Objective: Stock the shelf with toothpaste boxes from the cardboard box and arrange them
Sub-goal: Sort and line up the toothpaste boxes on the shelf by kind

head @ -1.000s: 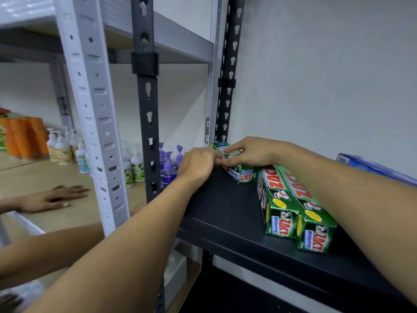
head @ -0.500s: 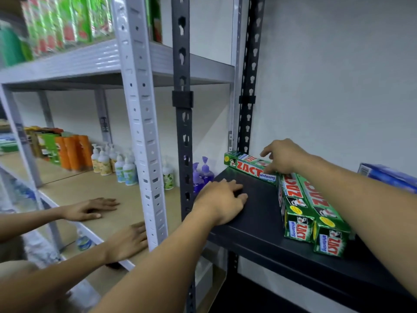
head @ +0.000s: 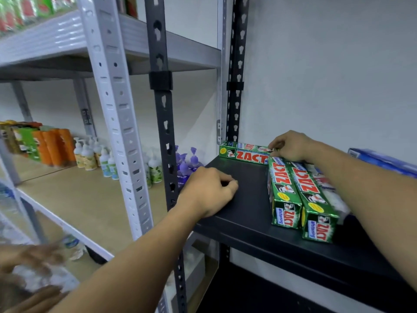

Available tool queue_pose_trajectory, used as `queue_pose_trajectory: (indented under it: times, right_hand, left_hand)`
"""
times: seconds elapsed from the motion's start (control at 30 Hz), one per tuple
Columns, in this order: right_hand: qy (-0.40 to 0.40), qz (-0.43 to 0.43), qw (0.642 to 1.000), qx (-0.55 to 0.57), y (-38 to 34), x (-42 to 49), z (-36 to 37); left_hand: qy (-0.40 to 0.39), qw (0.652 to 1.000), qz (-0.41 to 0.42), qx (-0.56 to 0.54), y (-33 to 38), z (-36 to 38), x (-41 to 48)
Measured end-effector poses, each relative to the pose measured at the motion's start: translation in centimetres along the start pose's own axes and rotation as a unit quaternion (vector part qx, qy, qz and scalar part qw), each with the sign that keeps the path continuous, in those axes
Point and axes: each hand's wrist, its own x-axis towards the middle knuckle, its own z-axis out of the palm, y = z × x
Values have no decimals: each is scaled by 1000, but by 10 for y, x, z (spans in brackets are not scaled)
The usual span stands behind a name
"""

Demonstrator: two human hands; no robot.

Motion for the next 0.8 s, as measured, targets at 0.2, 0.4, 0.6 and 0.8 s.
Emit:
queue_pose_trajectory:
  times: [0.2,0.4,0.6,0.8]
  right_hand:
    - [14,-10,996,-87,0,-7,0]
    - [-5,-9,991,-134,-2,-20,-9]
    - [22,-58,992,-113,-9,-52,-28]
    - [-66,-73,989,-107,-17,-78,-14]
  left_hand:
    - [5,1000,-5,-12,0,0,-1]
    - [4,1000,-17,-17,3,-1,-2]
    - [-2,999,-31,-17,4,-3,-3]
    - [8,999,-40,-13,2,-1,-2]
